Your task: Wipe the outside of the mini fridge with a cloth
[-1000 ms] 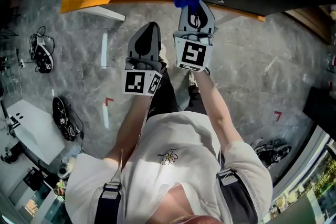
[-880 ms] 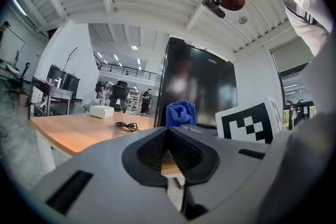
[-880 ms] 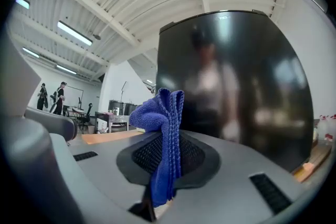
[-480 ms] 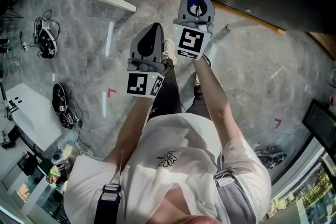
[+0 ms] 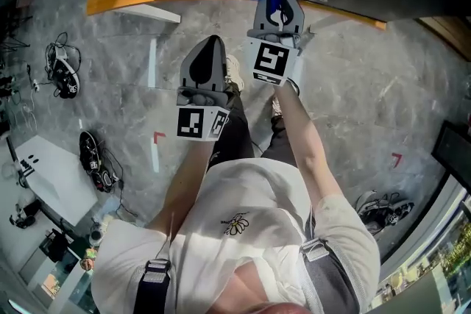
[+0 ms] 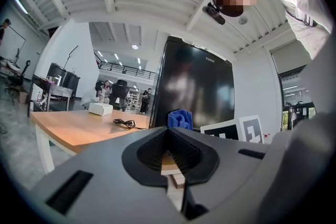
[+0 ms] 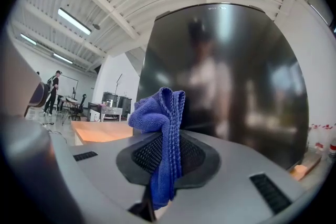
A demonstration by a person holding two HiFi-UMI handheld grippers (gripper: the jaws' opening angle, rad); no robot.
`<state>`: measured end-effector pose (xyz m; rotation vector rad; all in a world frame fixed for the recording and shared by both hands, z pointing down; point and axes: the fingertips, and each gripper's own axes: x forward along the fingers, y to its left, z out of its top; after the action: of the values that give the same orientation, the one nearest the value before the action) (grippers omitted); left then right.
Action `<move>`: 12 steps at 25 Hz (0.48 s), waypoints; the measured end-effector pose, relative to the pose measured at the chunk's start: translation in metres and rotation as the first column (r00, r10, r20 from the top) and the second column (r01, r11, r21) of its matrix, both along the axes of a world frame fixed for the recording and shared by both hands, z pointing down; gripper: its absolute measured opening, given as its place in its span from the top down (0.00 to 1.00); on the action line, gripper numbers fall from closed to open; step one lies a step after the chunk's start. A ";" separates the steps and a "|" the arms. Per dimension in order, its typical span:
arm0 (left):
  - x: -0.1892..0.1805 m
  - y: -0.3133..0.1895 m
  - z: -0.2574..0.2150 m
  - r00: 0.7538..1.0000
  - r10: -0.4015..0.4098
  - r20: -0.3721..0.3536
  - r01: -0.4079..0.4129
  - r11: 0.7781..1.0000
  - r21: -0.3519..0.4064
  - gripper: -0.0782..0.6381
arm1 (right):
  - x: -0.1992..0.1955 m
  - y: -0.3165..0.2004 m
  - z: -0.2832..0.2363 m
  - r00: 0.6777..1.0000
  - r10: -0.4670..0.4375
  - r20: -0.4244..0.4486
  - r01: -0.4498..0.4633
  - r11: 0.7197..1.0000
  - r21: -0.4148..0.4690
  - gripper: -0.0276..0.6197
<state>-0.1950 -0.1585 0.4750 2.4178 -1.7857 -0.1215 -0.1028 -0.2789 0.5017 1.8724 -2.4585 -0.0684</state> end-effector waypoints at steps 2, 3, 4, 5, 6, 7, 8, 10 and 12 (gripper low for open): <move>0.016 -0.002 -0.003 1.000 0.012 -0.020 -0.012 1.000 0.006 0.88 | 0.018 0.002 0.002 1.000 0.018 -0.003 -0.018 1.000 -0.002 0.86; 0.023 -0.003 -0.004 0.999 0.019 -0.026 -0.019 1.000 0.003 0.88 | 0.028 0.004 0.002 1.000 0.031 -0.003 -0.031 1.000 -0.002 0.86; 0.029 -0.003 -0.005 0.999 0.027 -0.029 -0.027 1.000 -0.001 0.88 | 0.038 0.005 0.002 0.999 0.044 -0.002 -0.044 0.999 -0.001 0.86; 0.035 -0.003 -0.005 0.999 0.035 -0.030 -0.035 0.999 -0.003 0.88 | 0.048 0.007 0.002 0.998 0.057 -0.002 -0.057 0.998 -0.001 0.86; 0.040 -0.003 -0.004 0.999 0.043 -0.031 -0.043 0.999 -0.006 0.88 | 0.058 0.009 0.002 0.998 0.070 -0.003 -0.070 0.998 0.000 0.86; 0.045 -0.003 -0.003 0.998 0.051 -0.033 -0.051 0.999 -0.008 0.88 | 0.068 0.011 0.002 0.997 0.082 -0.006 -0.082 0.997 0.002 0.86; 0.051 -0.003 -0.002 0.998 0.059 -0.034 -0.060 0.998 -0.010 0.88 | 0.078 0.012 0.002 0.995 0.095 -0.009 -0.095 0.995 0.005 0.86; 0.063 -0.005 -0.001 0.996 0.079 -0.031 -0.079 0.997 -0.011 0.88 | 0.100 0.014 0.000 0.992 0.127 -0.013 -0.127 0.992 0.010 0.86; 0.078 -0.005 0.001 0.994 0.106 -0.022 -0.106 0.994 -0.008 0.88 | 0.125 0.014 -0.002 0.986 0.163 -0.013 -0.163 0.986 0.015 0.86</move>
<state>-0.1169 -0.1638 0.4758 2.4886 -1.6416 -0.1268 0.0223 -0.2646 0.5000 2.0632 -2.2909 -0.0918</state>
